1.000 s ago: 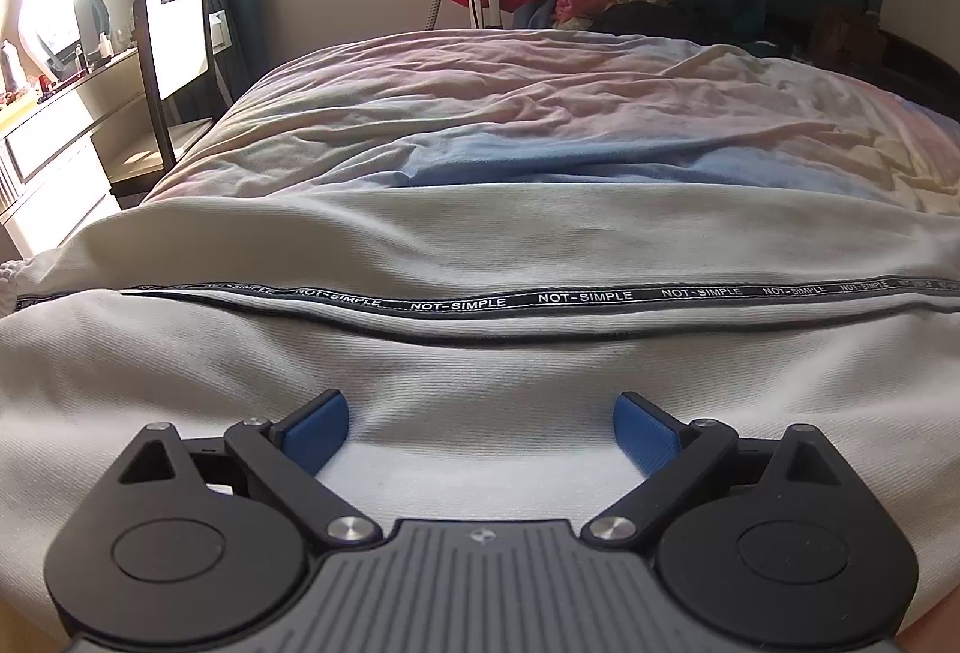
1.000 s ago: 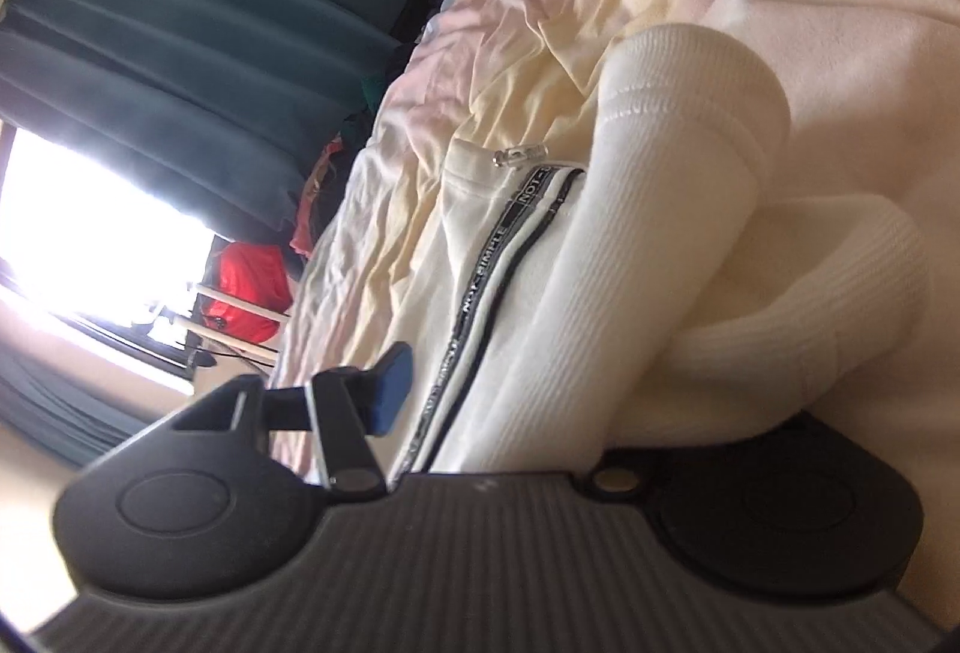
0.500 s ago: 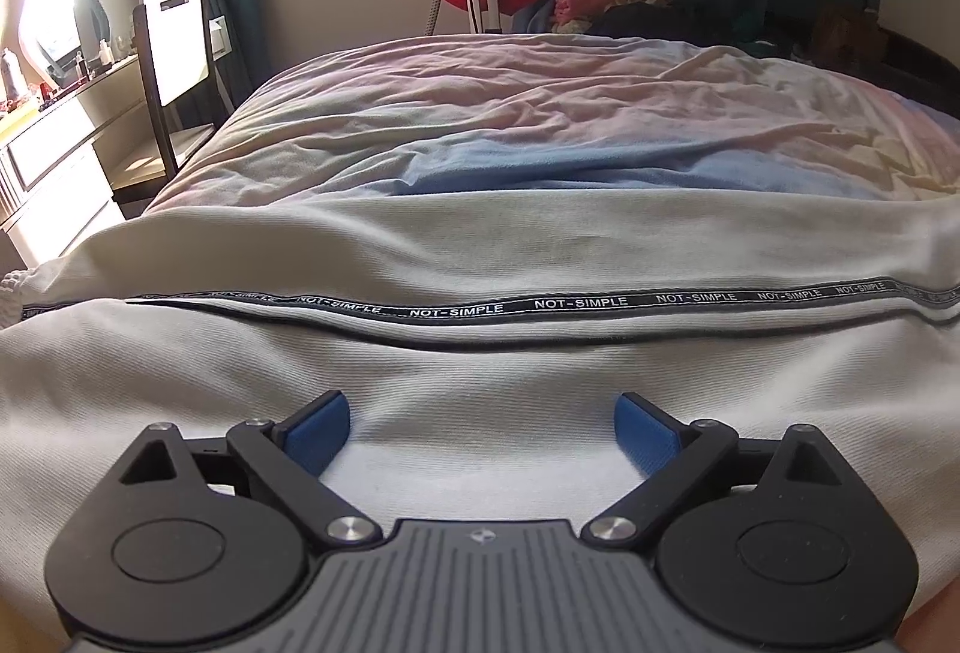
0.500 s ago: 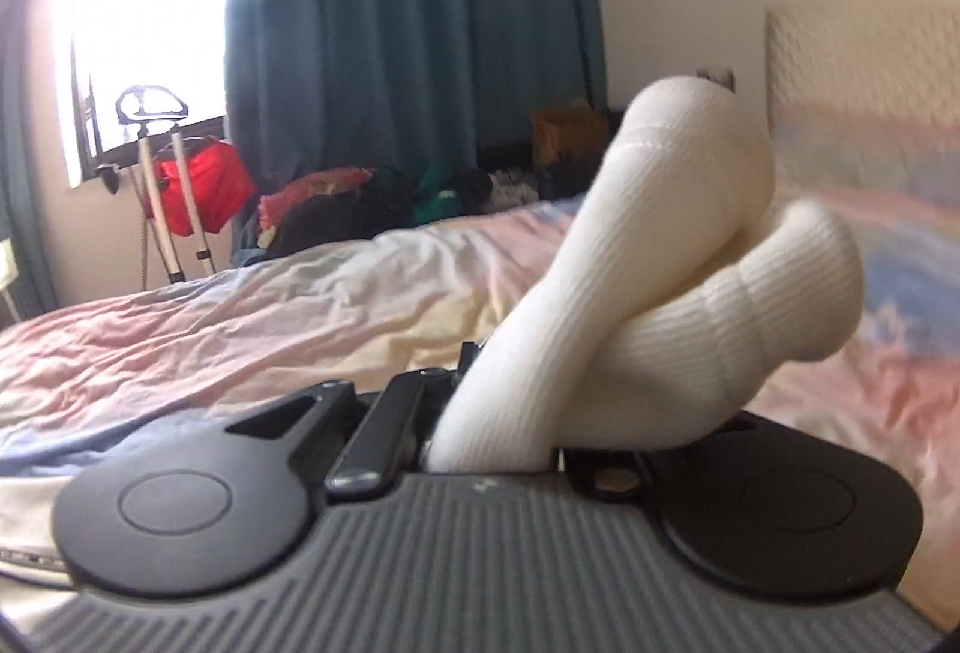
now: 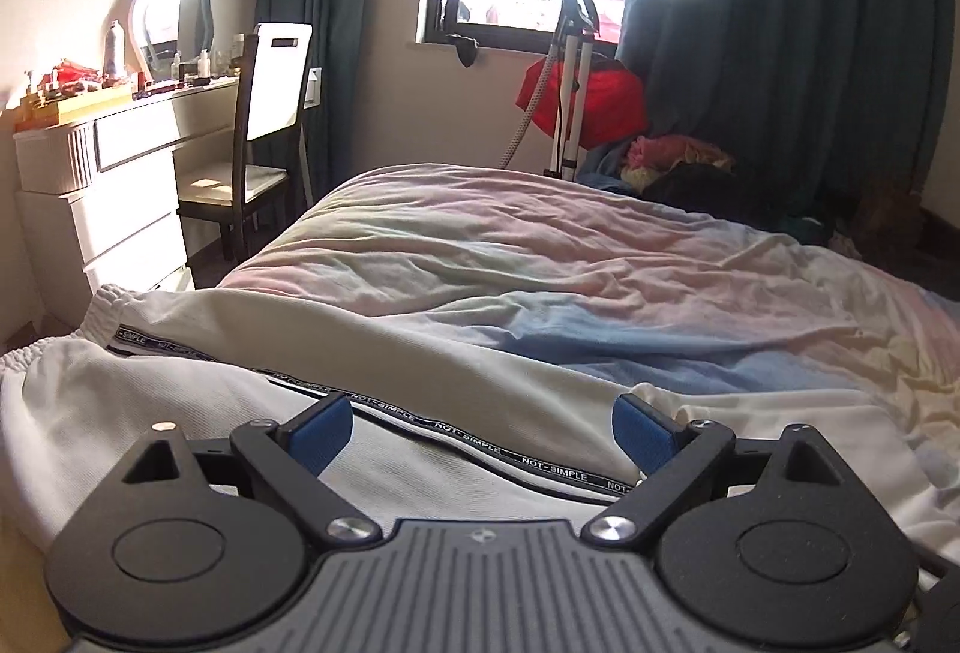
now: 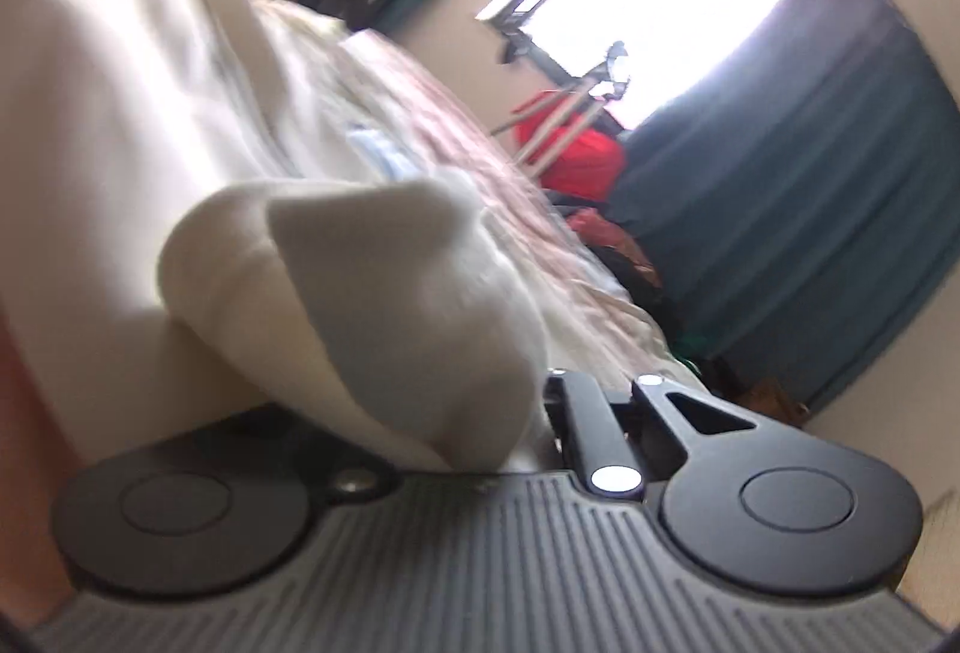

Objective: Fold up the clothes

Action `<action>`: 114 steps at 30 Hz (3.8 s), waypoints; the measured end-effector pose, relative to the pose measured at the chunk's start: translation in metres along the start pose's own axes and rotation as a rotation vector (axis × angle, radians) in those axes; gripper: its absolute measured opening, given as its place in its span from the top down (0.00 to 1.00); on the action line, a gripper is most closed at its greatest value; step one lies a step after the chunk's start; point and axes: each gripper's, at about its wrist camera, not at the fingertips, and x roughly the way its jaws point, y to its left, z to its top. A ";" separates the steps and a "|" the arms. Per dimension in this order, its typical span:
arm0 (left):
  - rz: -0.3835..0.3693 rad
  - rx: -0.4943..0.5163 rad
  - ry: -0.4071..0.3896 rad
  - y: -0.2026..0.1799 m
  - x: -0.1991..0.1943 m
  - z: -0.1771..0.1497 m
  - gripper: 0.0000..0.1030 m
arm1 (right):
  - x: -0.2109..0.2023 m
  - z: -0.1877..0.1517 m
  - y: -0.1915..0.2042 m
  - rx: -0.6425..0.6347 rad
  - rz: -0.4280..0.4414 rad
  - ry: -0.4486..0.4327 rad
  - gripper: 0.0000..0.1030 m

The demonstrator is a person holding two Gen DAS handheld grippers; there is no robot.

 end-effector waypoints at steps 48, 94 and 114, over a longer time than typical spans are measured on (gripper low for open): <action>-0.112 0.285 0.272 -0.032 0.024 -0.060 0.01 | -0.023 -0.053 -0.104 0.964 0.243 0.422 0.33; 0.142 -0.872 0.269 0.341 0.028 -0.022 0.33 | -0.044 -0.019 -0.090 0.806 0.222 0.236 0.32; 0.093 -0.135 -0.345 0.045 -0.066 0.138 0.84 | -0.037 -0.029 -0.110 0.921 0.164 0.300 0.34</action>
